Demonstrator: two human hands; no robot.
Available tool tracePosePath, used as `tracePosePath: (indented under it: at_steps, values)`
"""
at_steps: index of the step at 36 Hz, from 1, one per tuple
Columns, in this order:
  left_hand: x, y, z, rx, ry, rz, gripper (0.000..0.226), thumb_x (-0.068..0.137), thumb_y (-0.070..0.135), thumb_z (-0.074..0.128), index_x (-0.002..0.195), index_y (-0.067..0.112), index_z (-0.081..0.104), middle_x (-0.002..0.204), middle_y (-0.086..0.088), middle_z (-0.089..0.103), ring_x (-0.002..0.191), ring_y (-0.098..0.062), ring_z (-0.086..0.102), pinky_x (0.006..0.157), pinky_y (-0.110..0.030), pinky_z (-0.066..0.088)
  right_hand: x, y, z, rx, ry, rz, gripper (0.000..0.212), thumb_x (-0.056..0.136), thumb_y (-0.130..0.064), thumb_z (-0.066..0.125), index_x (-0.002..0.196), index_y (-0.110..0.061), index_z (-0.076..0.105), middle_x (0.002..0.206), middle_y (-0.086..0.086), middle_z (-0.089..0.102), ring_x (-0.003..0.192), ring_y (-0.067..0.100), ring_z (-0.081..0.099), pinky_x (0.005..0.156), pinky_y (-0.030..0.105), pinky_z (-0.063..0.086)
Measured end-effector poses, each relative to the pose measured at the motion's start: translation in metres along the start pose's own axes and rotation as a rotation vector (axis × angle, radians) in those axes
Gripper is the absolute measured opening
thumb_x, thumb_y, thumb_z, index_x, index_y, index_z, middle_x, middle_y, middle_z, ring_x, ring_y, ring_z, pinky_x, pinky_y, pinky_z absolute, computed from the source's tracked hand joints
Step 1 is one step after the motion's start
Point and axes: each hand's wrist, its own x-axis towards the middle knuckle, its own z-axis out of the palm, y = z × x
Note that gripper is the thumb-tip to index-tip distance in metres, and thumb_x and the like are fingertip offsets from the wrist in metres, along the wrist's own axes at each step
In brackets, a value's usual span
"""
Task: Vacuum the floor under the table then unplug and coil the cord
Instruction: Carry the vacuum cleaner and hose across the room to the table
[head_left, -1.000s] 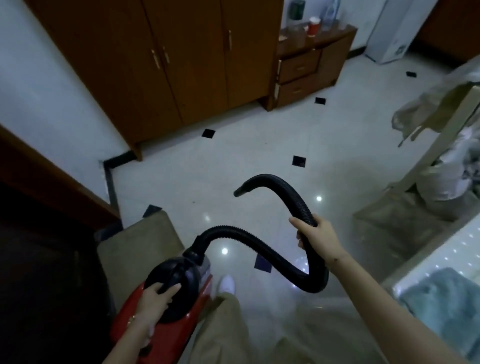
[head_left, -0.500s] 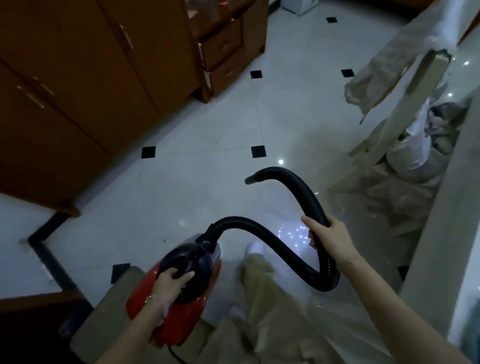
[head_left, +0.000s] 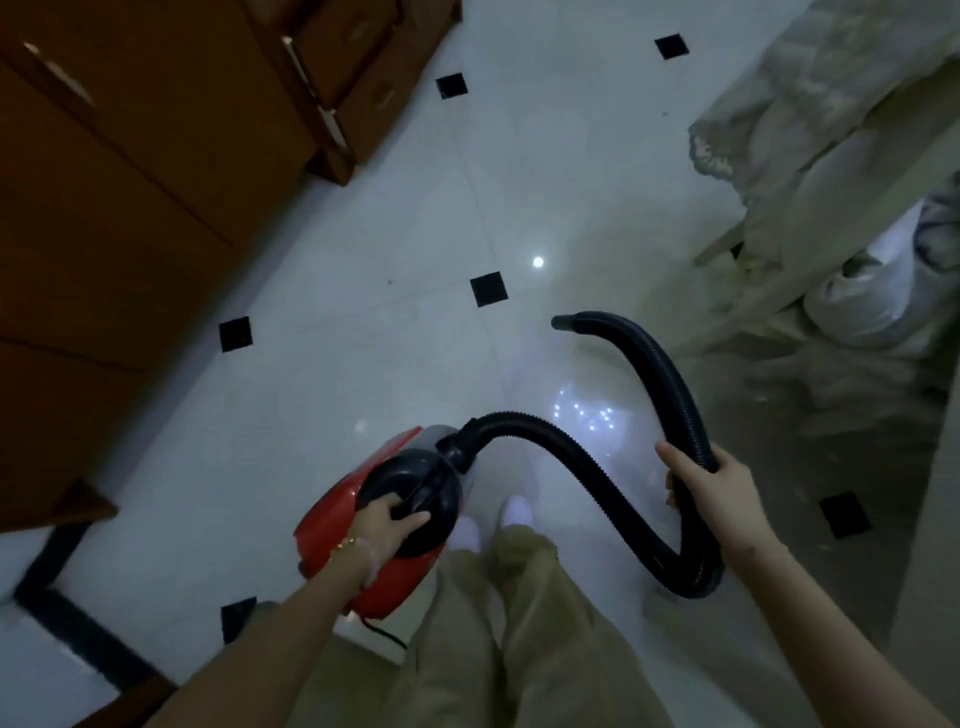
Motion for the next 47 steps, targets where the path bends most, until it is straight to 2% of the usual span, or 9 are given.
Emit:
tracePosePath:
  at_steps: [3, 9, 14, 18, 21, 24, 34, 39, 47]
  values:
    - [0.042, 0.024, 0.002, 0.147, -0.048, 0.041, 0.062, 0.085, 0.024, 0.068, 0.137, -0.001, 0.044, 0.142, -0.017, 0.047, 0.131, -0.030, 0.045, 0.105, -0.032, 0.037, 0.017, 0.019, 0.005, 0.009, 0.030, 0.050, 0.022, 0.086, -0.025, 0.068, 0.090, -0.006, 0.060, 0.064, 0.009, 0.056, 0.051, 0.017, 0.053, 0.054, 0.027, 0.046]
    - [0.141, 0.054, 0.019, 0.397, -0.161, 0.120, 0.051, 0.086, 0.022, 0.067, 0.130, 0.003, 0.051, 0.129, -0.019, 0.058, 0.118, -0.031, 0.054, 0.085, -0.022, 0.039, 0.052, 0.072, 0.021, 0.124, 0.126, 0.180, 0.022, 0.086, -0.024, 0.068, 0.084, -0.005, 0.058, 0.063, 0.009, 0.054, 0.050, 0.015, 0.052, 0.049, 0.025, 0.044]
    - [0.207, 0.087, 0.047, 0.491, -0.205, 0.181, 0.058, 0.085, 0.023, 0.067, 0.137, 0.007, 0.046, 0.136, -0.020, 0.052, 0.124, -0.033, 0.049, 0.099, -0.033, 0.041, 0.074, 0.113, 0.035, 0.232, 0.252, 0.241, 0.023, 0.085, -0.025, 0.068, 0.085, -0.004, 0.059, 0.065, 0.010, 0.054, 0.060, 0.022, 0.053, 0.063, 0.035, 0.049]
    - [0.251, 0.111, 0.078, 0.567, -0.236, 0.220, 0.061, 0.086, 0.024, 0.066, 0.140, 0.008, 0.042, 0.137, -0.021, 0.051, 0.123, -0.034, 0.049, 0.098, -0.033, 0.042, 0.098, 0.136, 0.044, 0.286, 0.359, 0.260, 0.019, 0.088, -0.022, 0.066, 0.081, -0.006, 0.057, 0.064, 0.010, 0.053, 0.059, 0.021, 0.051, 0.058, 0.028, 0.046]
    - [0.275, 0.124, 0.103, 0.594, -0.237, 0.246, 0.059, 0.086, 0.024, 0.066, 0.139, 0.008, 0.044, 0.135, -0.021, 0.052, 0.122, -0.035, 0.050, 0.098, -0.033, 0.042, 0.114, 0.157, 0.047, 0.323, 0.389, 0.264, 0.023, 0.088, -0.023, 0.065, 0.075, -0.008, 0.054, 0.061, 0.010, 0.052, 0.057, 0.022, 0.050, 0.059, 0.030, 0.044]
    - [0.295, 0.137, 0.130, 0.631, -0.243, 0.279, 0.059, 0.086, 0.024, 0.066, 0.139, 0.008, 0.044, 0.138, -0.020, 0.050, 0.126, -0.035, 0.048, 0.100, -0.032, 0.039, 0.130, 0.178, 0.046, 0.363, 0.428, 0.271, 0.025, 0.088, -0.024, 0.066, 0.073, -0.008, 0.053, 0.059, 0.009, 0.052, 0.057, 0.022, 0.051, 0.062, 0.035, 0.045]
    - [0.317, 0.142, 0.210, 0.847, -0.359, 0.342, 0.057, 0.090, 0.026, 0.060, 0.141, 0.007, 0.040, 0.142, -0.020, 0.046, 0.129, -0.035, 0.045, 0.102, -0.033, 0.038, 0.158, 0.226, 0.018, 0.364, 0.518, 0.311, 0.028, 0.085, -0.028, 0.068, 0.074, -0.008, 0.054, 0.053, 0.002, 0.053, 0.048, 0.012, 0.052, 0.057, 0.028, 0.047]
    - [0.320, 0.134, 0.230, 0.942, -0.395, 0.367, 0.060, 0.091, 0.028, 0.059, 0.142, 0.007, 0.037, 0.143, -0.019, 0.045, 0.129, -0.035, 0.044, 0.104, -0.036, 0.036, 0.154, 0.246, 0.006, 0.339, 0.516, 0.366, 0.026, 0.086, -0.025, 0.068, 0.072, -0.008, 0.053, 0.054, 0.003, 0.052, 0.042, 0.008, 0.049, 0.043, 0.016, 0.043]
    - [0.331, 0.120, 0.246, 0.996, -0.409, 0.389, 0.055, 0.090, 0.028, 0.060, 0.138, 0.006, 0.043, 0.137, -0.018, 0.051, 0.124, -0.036, 0.048, 0.101, -0.036, 0.038, 0.151, 0.267, 0.014, 0.381, 0.500, 0.399, 0.020, 0.084, -0.021, 0.070, 0.074, -0.010, 0.056, 0.056, 0.001, 0.056, 0.047, 0.009, 0.051, 0.046, 0.018, 0.045]
